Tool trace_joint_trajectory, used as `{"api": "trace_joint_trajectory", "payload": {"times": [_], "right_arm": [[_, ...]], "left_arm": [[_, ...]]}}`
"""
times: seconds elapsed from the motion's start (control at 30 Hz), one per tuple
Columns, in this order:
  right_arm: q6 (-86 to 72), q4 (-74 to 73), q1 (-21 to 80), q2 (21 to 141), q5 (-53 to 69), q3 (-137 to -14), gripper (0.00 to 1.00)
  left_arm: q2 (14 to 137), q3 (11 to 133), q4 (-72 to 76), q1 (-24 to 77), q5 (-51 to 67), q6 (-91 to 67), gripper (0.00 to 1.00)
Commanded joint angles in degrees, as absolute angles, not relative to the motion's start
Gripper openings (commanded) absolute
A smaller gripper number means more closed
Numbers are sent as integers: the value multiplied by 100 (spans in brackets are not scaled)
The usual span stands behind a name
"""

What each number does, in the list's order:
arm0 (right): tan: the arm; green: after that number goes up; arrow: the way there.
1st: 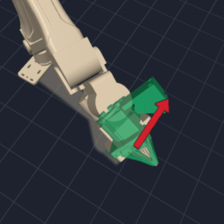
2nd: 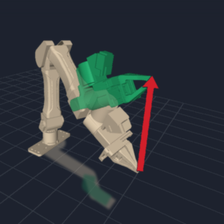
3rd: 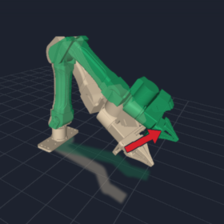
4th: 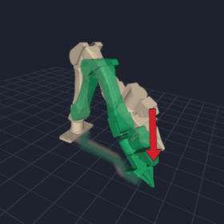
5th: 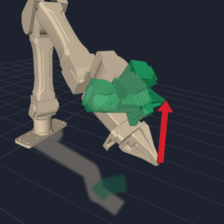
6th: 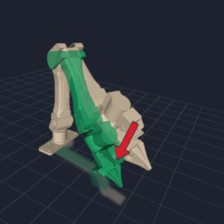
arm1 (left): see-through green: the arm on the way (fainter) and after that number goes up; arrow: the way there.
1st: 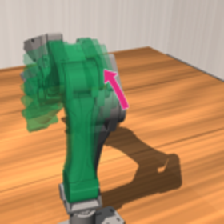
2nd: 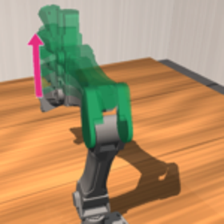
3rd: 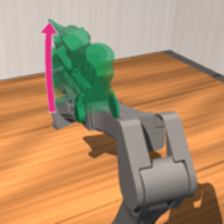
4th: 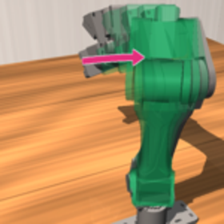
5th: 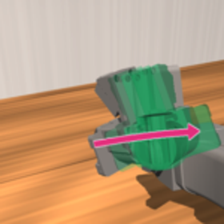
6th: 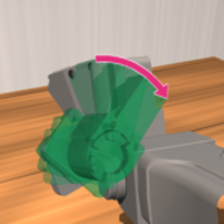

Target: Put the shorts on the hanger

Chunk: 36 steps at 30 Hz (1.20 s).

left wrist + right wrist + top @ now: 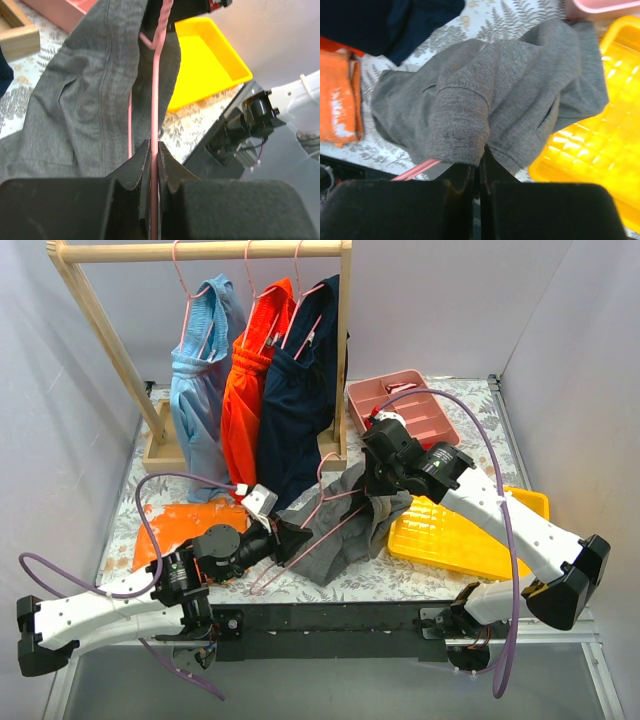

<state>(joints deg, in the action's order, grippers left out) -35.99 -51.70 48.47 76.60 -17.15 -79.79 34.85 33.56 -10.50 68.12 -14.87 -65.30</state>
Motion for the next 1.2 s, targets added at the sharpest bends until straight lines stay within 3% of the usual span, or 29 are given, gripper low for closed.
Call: {"api": "trace_joint_trajectory", "payload": {"times": [0.0,0.27,0.33,0.37,0.47,0.53,0.8,0.87,0.9,1.17], "right_arm": [[-3797,-4685,4957,7515,-1248,-8034,1],[-3981,-4676,4860,7111,-1591,-7620,17],[-3964,-4588,4860,7075,-1442,-7603,32],[-3938,-4597,4834,7066,-1407,-7629,44],[-3868,-4816,4572,6979,-1415,-7699,63],[-3780,-5000,4160,6778,-1232,-7682,70],[-3648,-4641,2279,6240,376,-6725,73],[-3691,-4413,1953,6205,711,-6286,73],[-3848,-3864,1455,6118,1269,-5492,73],[-4263,-3340,1406,6179,1758,-4852,68]], "left_arm": [[3454,2893,530,6899,-1854,-6337,0],[3700,2663,1133,7312,-2320,-6091,0],[3770,2575,1414,7418,-2312,-5951,0],[3797,2558,1546,7453,-2346,-5933,0],[3972,2452,1800,7471,-2277,-5862,0],[4165,2347,2037,7471,-2154,-5862,0],[5079,2347,2706,7707,-1819,-5661,0],[5307,2417,2733,7795,-1837,-5608,0],[5578,2452,2881,7987,-2037,-5468,0],[6345,2663,3418,8428,-2424,-5037,0]]}}
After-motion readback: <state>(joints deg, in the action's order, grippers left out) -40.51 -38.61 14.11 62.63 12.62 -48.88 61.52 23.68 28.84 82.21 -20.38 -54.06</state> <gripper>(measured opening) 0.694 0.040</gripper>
